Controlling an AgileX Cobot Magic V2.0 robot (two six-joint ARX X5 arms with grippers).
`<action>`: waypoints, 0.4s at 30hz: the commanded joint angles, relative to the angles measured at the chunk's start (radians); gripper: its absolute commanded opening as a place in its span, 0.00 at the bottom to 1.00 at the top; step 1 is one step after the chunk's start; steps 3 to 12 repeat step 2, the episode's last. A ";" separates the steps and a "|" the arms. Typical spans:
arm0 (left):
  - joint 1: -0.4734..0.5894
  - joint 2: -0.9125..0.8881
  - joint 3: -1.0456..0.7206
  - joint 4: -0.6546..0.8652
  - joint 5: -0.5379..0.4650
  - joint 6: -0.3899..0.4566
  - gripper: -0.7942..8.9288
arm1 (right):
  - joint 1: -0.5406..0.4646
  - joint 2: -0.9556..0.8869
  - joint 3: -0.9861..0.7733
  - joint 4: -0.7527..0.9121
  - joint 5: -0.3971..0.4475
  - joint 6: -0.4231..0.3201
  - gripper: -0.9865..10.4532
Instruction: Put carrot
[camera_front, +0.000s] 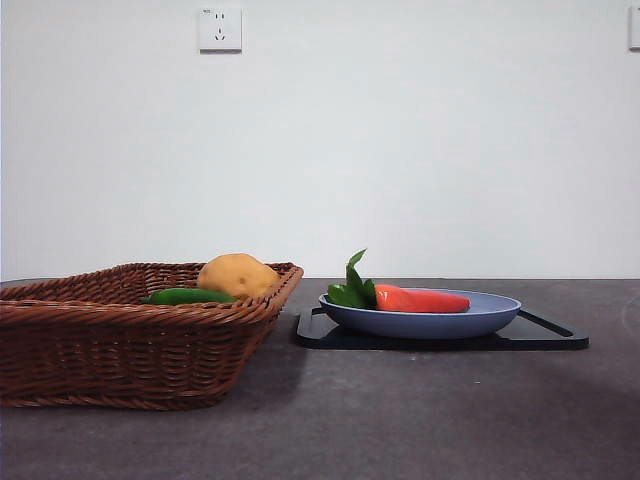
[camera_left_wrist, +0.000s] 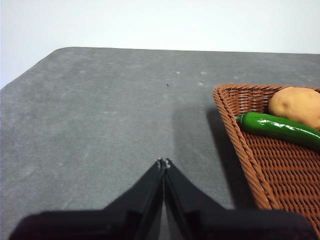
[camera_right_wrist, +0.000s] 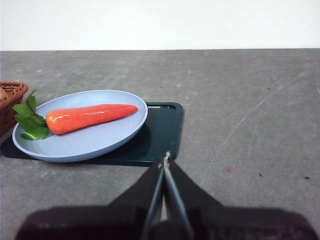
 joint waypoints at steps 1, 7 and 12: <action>0.003 -0.002 -0.010 0.009 0.002 -0.003 0.09 | 0.001 -0.003 -0.004 -0.002 0.003 0.006 0.10; 0.003 -0.002 -0.010 0.009 0.002 -0.003 0.09 | 0.001 -0.003 -0.004 -0.002 0.003 0.006 0.10; 0.003 -0.002 -0.010 0.009 0.002 -0.003 0.09 | 0.001 -0.003 -0.004 -0.002 0.003 0.006 0.10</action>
